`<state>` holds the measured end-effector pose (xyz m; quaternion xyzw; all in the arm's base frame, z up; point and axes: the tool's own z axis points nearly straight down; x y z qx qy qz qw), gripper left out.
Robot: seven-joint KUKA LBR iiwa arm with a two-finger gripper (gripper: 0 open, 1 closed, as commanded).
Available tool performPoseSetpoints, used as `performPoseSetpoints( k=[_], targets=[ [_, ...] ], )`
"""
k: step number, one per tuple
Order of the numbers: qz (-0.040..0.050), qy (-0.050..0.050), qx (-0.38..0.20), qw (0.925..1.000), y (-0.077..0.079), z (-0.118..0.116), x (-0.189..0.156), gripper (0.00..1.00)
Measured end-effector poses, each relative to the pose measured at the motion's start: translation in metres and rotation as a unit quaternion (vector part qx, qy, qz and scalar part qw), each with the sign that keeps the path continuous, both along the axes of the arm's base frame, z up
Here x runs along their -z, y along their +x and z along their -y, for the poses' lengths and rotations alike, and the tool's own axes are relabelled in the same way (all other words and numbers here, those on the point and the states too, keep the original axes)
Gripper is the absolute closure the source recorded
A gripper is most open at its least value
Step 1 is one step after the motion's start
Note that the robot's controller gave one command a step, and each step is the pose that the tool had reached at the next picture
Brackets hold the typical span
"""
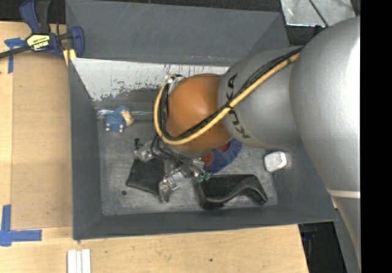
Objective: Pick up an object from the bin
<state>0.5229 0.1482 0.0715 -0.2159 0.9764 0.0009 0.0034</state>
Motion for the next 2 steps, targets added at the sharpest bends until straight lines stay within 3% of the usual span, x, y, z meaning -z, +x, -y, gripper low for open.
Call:
performPoseSetpoints(
  k=[1,2],
  targets=[
    [0.0103,0.004,0.001,0.9999,0.006,-0.003,-0.007,1.0],
    [0.0029,0.0,-0.022,0.9998,0.012,-0.029,-0.163,1.0]
  ],
)
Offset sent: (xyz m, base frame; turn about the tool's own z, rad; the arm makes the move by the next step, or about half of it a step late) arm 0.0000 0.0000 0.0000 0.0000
